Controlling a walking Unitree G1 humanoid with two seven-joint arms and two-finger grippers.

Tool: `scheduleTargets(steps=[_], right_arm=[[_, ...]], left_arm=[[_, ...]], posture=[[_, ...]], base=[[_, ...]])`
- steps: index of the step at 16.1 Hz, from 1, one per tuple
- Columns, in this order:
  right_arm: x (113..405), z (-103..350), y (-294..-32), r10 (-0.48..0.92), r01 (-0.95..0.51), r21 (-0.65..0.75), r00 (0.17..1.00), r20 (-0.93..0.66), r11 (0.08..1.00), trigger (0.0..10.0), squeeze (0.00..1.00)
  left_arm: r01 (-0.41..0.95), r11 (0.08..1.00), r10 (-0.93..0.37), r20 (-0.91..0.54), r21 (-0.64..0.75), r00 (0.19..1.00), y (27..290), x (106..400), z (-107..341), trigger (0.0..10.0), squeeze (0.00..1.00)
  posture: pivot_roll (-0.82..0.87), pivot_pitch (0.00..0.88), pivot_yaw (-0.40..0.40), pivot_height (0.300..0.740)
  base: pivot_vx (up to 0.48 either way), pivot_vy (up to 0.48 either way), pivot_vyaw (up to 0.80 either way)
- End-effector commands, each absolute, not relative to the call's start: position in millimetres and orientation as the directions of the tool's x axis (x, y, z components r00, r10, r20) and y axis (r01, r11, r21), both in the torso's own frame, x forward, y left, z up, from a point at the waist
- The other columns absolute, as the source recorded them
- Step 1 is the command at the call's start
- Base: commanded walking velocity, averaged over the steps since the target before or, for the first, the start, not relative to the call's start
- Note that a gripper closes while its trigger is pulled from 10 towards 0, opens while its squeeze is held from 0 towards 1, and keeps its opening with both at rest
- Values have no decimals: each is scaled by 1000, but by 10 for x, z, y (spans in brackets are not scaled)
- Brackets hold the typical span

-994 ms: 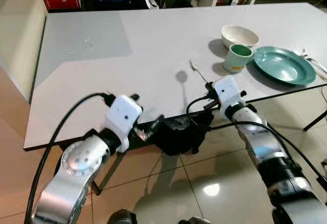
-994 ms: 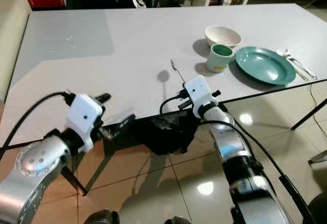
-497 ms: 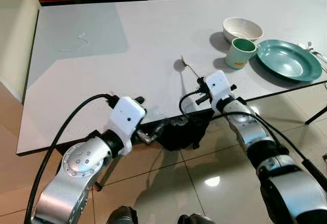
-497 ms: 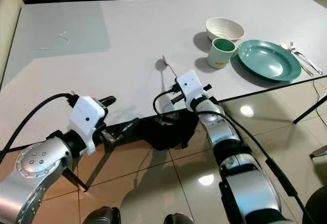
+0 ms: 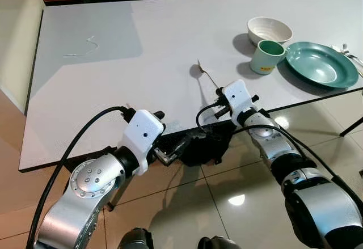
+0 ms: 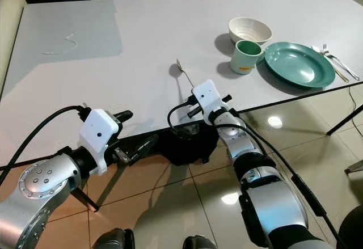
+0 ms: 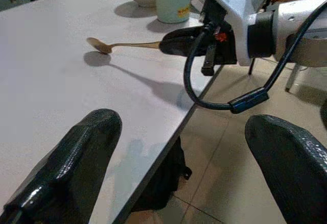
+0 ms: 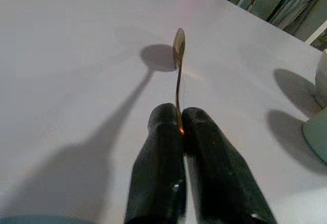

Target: Setting the table

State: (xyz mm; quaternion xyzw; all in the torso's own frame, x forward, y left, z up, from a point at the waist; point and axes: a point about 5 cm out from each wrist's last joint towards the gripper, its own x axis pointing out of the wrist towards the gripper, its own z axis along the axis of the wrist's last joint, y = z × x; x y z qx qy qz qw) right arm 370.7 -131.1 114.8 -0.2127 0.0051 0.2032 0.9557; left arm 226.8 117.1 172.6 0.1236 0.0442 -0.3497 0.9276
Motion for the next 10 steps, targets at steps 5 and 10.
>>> scheduleTargets(steps=[5,10], right_arm=[[3741,1185,-1323,371,-374,-404,924,-90,835,10000,1000],[3743,1205,-1229,415,-415,-343,907,-78,843,10000,1000]], left_arm=[[729,669,-712,-156,146,685,1083,2160,1779,10000,0],[733,665,-716,-160,144,680,1085,2172,1793,10000,0]], posture=[[144,142,-59,740],[146,132,-57,740]], base=[[0,0,0],[0,0,0]])
